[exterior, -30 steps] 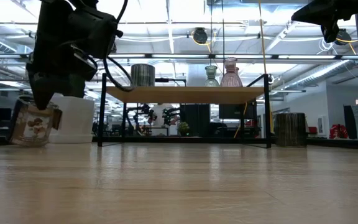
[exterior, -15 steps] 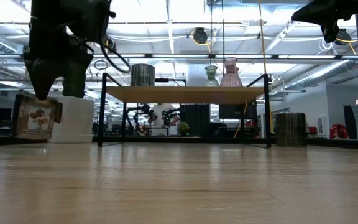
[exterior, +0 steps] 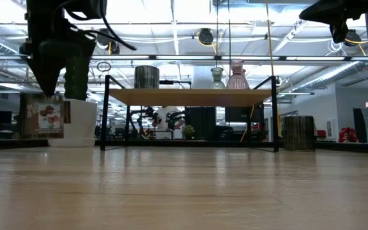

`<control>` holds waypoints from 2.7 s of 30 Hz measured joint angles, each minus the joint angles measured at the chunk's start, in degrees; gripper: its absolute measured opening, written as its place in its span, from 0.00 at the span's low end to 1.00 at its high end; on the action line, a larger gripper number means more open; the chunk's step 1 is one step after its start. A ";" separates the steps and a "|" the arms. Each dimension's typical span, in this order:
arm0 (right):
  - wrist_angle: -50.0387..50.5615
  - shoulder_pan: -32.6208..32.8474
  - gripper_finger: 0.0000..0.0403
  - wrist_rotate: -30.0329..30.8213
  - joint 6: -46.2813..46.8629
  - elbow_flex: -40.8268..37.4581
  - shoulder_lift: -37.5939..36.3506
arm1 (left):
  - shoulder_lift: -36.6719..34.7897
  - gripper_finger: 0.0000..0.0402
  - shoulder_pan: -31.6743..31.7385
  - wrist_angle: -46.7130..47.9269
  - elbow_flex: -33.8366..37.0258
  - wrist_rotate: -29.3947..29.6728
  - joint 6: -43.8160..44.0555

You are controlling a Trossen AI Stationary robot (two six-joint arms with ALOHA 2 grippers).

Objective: Pick & Place candle stick holders
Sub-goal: Put the left brown scented candle on the shelf

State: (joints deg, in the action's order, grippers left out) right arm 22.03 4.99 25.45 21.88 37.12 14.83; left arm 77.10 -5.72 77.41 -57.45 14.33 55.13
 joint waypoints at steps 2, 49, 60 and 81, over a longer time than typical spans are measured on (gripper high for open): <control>-0.49 0.00 0.01 0.00 0.01 0.00 0.00 | 0.06 0.00 -0.71 -1.84 0.00 -1.09 -0.24; 0.28 0.00 0.01 -0.02 -0.50 0.00 0.00 | 23.21 0.00 -5.60 -6.51 -43.02 1.38 -13.67; 1.13 0.00 0.01 -0.04 -0.50 0.00 0.00 | 29.27 0.00 0.53 -3.00 -58.23 3.41 -26.17; 1.41 -0.02 0.01 0.22 -0.50 0.00 0.02 | 29.77 0.00 15.84 -7.18 -61.27 3.40 -42.68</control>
State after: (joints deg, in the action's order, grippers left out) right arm 23.44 4.97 25.67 21.39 37.12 14.85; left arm 106.87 10.11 70.23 -118.72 17.73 12.45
